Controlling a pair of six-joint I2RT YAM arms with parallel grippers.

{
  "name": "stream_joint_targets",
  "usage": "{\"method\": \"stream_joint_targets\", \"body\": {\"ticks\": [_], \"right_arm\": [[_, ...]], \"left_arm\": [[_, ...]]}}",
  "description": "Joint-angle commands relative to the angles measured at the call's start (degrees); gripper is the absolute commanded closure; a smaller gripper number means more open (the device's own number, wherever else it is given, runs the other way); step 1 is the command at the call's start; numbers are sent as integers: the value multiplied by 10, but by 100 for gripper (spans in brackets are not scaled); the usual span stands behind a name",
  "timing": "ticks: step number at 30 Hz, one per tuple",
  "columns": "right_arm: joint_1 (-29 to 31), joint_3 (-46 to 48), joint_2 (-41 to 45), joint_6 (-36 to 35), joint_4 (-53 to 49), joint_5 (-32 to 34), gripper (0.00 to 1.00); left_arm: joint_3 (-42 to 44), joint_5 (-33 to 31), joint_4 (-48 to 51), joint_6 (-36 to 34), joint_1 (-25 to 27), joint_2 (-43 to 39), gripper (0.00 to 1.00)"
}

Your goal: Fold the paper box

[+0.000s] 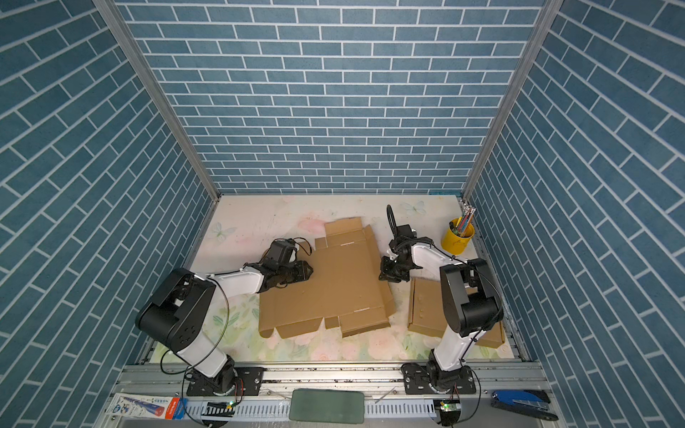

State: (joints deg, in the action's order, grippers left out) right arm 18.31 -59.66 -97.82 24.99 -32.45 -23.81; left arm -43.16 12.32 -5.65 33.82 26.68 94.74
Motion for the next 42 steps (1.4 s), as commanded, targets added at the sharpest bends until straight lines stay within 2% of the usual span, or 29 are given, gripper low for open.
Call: {"method": "stream_joint_targets", "body": {"ticks": [1, 2, 7, 11, 15, 20, 25, 31, 36, 39, 42], "right_arm": [[7, -18, 21, -1, -4, 25, 95], [11, -33, 22, -13, -29, 47, 99], [58, -128, 19, -108, -152, 180, 100], [116, -198, 8, -187, -214, 350, 100], [172, -276, -7, -274, -251, 498, 100], [225, -325, -13, -415, -221, 611, 100], [243, -341, -19, -468, -180, 617, 100], [258, -267, 7, -568, -56, 638, 100], [279, -196, 38, -664, 69, 659, 100], [279, -170, 52, -676, 123, 652, 100], [273, -150, 57, -670, 144, 628, 100]], "left_arm": [[3, 7, 10, -1, 3, 0, 52], [-3, 9, 21, -2, 3, -10, 52], [-59, 25, 87, -52, -26, -69, 46], [-114, 59, 110, -76, -93, -63, 45], [-160, 64, 121, -95, -129, -50, 45], [-191, 66, 106, -100, -164, -26, 44], [-212, 43, 87, -132, -181, 37, 45], [-213, 75, -28, -87, -211, 89, 44], [-271, 80, 18, -132, -219, 133, 43], [-282, 91, 17, -133, -220, 166, 43], [-271, 107, -14, -106, -219, 185, 43]]}}
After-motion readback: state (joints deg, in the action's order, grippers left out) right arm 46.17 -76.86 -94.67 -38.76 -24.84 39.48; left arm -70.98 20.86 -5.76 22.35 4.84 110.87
